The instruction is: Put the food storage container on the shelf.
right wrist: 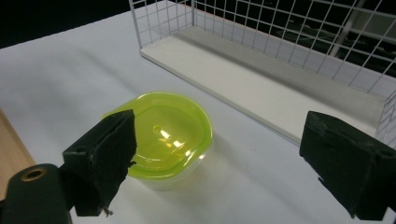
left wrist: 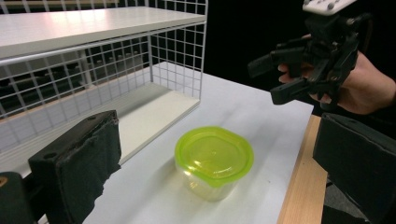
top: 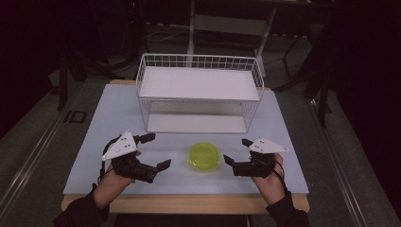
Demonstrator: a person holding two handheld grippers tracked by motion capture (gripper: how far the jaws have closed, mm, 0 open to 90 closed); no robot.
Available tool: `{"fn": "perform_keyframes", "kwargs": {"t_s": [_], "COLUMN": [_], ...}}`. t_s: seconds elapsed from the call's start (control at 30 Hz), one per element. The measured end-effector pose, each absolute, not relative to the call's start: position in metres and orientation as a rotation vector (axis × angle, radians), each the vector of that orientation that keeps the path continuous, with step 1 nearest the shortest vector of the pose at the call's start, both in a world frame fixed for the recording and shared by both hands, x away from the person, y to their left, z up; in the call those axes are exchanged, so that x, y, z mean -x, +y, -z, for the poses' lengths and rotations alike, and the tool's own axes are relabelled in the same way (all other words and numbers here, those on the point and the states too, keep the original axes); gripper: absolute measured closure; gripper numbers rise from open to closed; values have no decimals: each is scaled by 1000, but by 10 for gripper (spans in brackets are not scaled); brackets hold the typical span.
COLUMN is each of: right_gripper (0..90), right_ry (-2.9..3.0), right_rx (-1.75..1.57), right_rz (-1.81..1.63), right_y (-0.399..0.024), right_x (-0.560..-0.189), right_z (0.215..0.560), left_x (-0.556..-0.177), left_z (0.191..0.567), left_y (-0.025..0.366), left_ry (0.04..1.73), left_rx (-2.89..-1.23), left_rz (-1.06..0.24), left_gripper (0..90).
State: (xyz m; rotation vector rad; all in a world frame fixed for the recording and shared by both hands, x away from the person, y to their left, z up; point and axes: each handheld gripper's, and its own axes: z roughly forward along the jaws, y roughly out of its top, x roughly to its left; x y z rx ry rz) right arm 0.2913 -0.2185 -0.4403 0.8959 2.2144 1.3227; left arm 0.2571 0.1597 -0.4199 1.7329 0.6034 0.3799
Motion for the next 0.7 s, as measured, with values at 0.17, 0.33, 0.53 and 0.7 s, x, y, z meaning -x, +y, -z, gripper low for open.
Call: {"fn": "perform_keyframes", "kwargs": {"t_s": [0.17,0.33,0.53,0.7], "right_gripper": [170,191,148,105], "right_ry": [2196,2211,2219,2215], "right_rx": [-877,-847,-843,-881], "right_rz": [-1275,-1283,-1297,-1259], "right_y": [-217,-216,-207,-198], "right_x": [-294,-300,-309,-314], "right_z": [436,435,442,449], "left_x": [-267,-281,-299,-312], "left_z": [421,426,442,455], "left_y": [144,131,119,114], "left_ry": [594,588,653,722], "left_rx": [-1762,-1801,-1854,-1879], "left_rz": [-389,-359,-322,-282], "left_gripper": [15,16,55,132]}}
